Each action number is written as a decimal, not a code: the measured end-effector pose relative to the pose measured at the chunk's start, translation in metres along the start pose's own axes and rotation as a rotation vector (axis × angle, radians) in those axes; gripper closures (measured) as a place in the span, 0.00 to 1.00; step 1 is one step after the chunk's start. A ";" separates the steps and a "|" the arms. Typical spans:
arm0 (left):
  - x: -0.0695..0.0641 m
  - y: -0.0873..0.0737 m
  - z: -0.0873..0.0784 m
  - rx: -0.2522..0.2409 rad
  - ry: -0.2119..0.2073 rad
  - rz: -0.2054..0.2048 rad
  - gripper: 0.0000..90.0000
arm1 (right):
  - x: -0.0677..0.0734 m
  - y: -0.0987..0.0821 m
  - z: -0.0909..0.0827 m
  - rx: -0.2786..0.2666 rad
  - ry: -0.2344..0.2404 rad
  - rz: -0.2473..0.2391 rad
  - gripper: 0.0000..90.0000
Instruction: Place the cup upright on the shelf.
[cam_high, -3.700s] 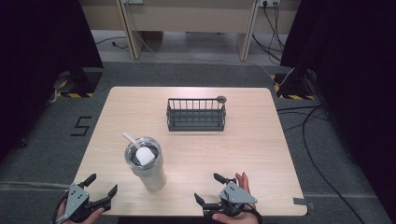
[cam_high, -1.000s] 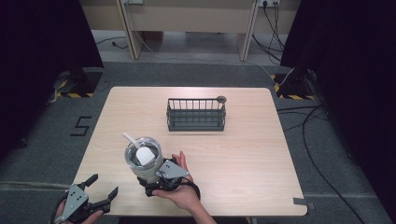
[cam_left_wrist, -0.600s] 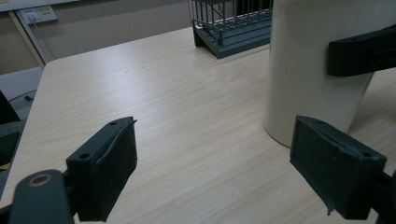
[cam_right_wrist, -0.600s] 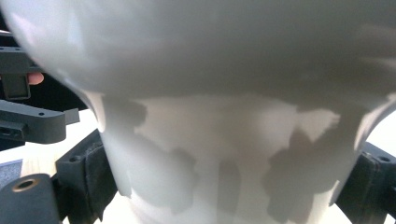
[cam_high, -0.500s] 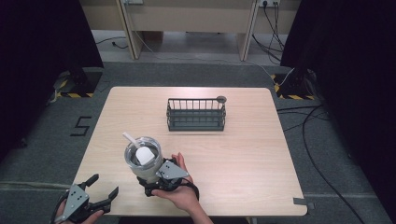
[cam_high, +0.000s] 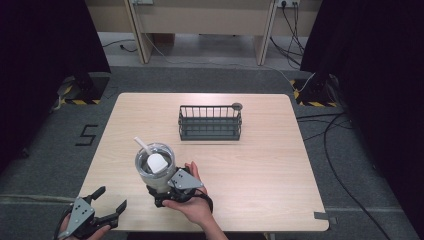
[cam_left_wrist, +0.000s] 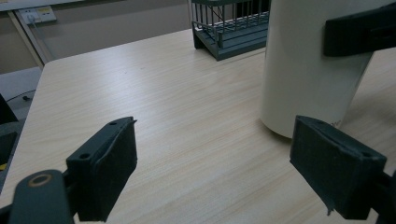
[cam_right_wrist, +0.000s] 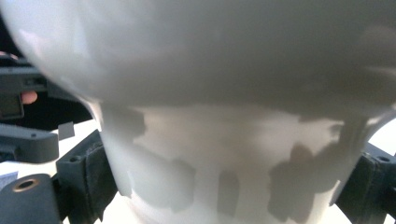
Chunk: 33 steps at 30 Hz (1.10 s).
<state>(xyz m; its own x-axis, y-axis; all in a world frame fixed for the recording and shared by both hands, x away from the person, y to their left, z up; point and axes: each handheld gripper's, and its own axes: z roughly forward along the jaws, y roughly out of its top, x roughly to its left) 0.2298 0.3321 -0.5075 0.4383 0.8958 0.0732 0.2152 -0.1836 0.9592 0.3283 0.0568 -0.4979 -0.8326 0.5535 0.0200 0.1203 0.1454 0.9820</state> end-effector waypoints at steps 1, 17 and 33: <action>0.000 0.000 0.000 -0.002 0.001 0.000 0.16 | 0.000 0.003 -0.001 0.000 -0.007 -0.001 0.12; -0.002 0.002 -0.001 -0.009 -0.006 -0.005 0.16 | -0.013 0.022 -0.010 0.008 -0.076 -0.015 0.12; -0.002 0.002 0.000 -0.014 -0.012 -0.010 0.16 | -0.042 0.042 -0.017 0.034 -0.162 -0.004 0.12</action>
<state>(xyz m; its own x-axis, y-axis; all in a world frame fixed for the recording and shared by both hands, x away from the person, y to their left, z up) 0.2295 0.3301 -0.5059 0.4463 0.8928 0.0600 0.2077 -0.1686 0.9635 0.3592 0.0253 -0.4543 -0.7351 0.6777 -0.0176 0.1373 0.1742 0.9751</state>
